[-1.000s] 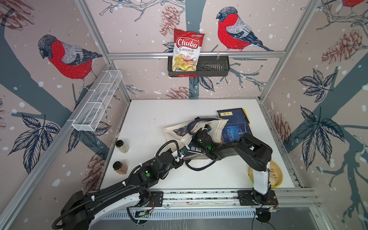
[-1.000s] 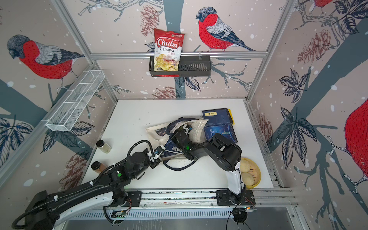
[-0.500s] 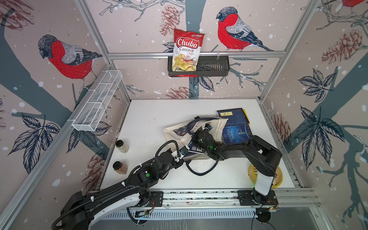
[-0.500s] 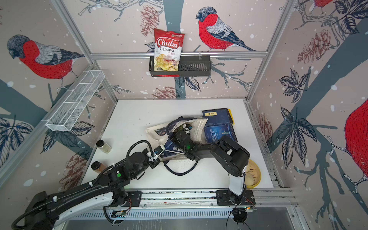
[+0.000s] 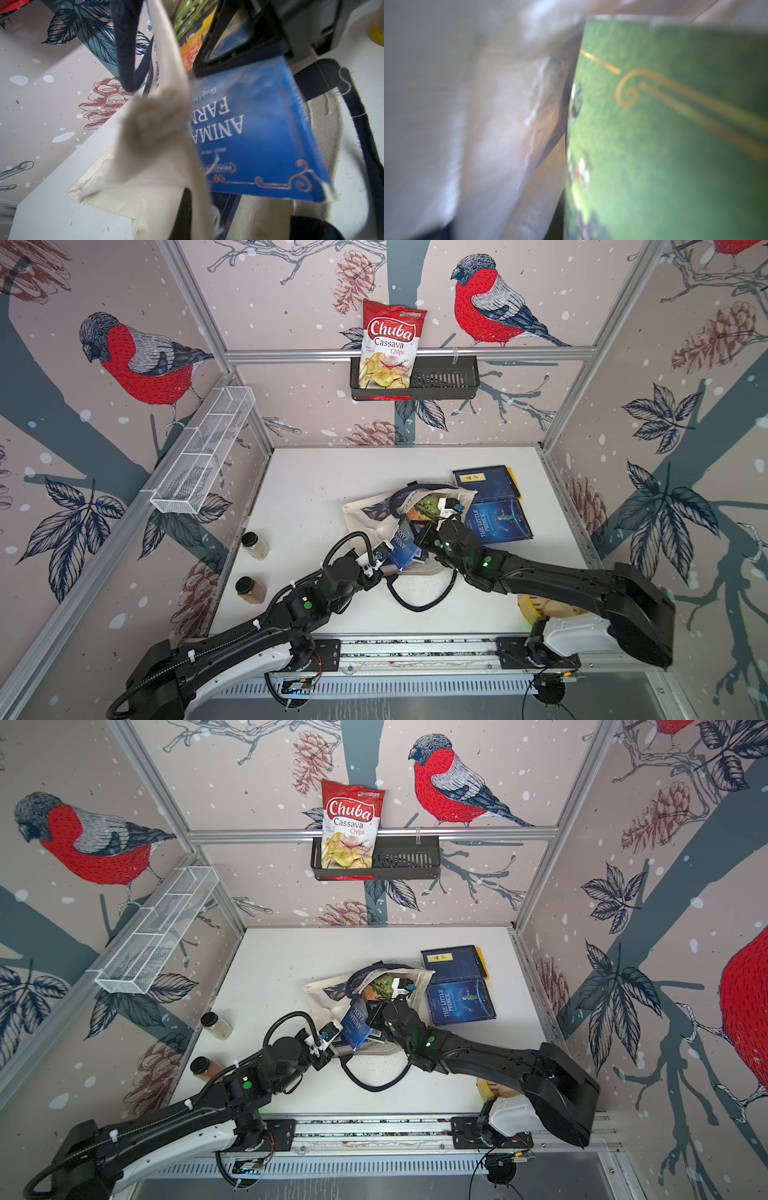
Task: Take out the books from the canvas bag
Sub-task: Pick up the book from the canvas bag, then place the book on the book.
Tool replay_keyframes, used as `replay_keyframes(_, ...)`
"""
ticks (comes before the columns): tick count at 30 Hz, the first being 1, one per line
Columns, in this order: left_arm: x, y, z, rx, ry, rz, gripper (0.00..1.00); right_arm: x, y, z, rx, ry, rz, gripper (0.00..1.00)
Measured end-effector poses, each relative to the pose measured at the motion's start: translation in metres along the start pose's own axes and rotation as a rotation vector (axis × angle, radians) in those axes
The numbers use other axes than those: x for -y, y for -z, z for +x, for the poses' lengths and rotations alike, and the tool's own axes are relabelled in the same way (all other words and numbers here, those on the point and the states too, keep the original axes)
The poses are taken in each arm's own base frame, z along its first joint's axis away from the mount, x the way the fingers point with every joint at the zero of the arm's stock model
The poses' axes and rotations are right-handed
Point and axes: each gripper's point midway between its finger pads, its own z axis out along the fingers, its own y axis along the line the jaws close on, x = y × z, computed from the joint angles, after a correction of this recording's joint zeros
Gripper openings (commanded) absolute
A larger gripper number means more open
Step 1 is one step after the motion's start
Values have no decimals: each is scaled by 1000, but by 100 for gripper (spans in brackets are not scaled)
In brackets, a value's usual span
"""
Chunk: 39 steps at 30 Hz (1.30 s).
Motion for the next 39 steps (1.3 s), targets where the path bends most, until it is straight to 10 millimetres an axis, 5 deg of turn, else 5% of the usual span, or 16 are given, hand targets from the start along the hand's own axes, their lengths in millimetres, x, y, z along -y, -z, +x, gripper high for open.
replay_keyframes(7,-1,-1,0,-1,17,-6,0,-29,62,-48,140,70,-54,0)
replay_keyframes(12,-1,-2,0,-1,22,-6,0,-35,103,-105,333,69,-63,0)
replay_keyframes(19,0,-2,0,-4,21,-6,0,26,133,-193,536,-28,64,0)
replay_keyframes(25,0,-2,0,-2,22,-6,0,76,166,-233,643,-115,131,0)
replay_keyframes(29,0,-2,0,-1,22,-6,0,119,174,-240,658,-192,184,0)
replay_keyframes(34,-1,-2,-1,-1,22,-6,0,184,155,-220,568,-322,260,0)
replay_keyframes(39,-1,-2,-1,0,22,-6,0,205,126,-194,449,-382,240,0)
